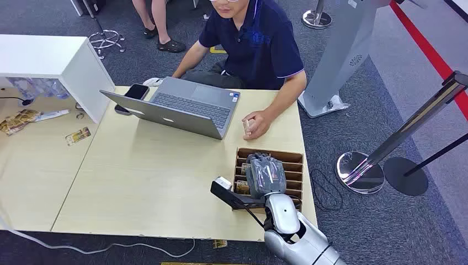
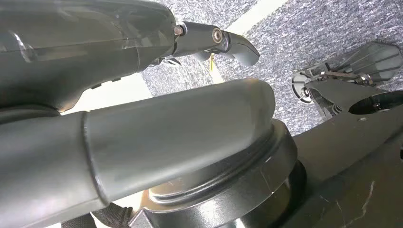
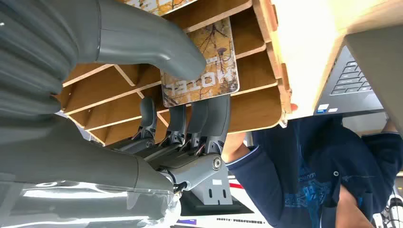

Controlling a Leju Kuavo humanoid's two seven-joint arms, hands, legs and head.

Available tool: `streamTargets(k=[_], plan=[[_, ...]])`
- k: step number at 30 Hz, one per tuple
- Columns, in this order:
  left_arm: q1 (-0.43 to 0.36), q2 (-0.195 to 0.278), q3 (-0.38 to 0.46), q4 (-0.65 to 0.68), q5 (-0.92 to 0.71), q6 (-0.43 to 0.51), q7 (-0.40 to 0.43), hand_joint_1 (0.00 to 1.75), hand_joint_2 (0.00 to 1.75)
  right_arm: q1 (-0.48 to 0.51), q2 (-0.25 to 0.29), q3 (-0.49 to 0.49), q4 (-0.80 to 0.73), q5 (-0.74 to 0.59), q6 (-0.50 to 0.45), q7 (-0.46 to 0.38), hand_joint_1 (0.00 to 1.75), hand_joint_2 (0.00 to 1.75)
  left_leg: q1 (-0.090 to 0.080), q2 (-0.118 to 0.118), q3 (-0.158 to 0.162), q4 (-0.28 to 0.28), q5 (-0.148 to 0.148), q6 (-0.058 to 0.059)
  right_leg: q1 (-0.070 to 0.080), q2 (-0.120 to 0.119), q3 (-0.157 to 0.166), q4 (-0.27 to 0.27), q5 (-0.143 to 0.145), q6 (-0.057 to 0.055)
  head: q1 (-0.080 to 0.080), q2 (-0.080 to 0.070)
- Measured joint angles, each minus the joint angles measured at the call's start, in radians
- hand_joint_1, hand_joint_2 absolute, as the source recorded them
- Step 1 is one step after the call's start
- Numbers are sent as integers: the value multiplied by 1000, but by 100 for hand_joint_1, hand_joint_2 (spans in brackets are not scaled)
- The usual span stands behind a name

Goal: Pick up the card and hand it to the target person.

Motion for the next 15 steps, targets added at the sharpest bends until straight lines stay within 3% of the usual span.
streamTargets(k=[5,15], plan=[[0,0,0,0,0,0,0,0,0,2,-4,0,-6,1,3,1,107,175,0,0,0,0,0,0,0,0,0,0,0,0,0,0],[2,0,0,0,1,0,-1,0,0,9,-12,-2,-13,-9,11,-2,133,175,0,0,0,0,0,0,0,0,0,0,0,0,0,0]])
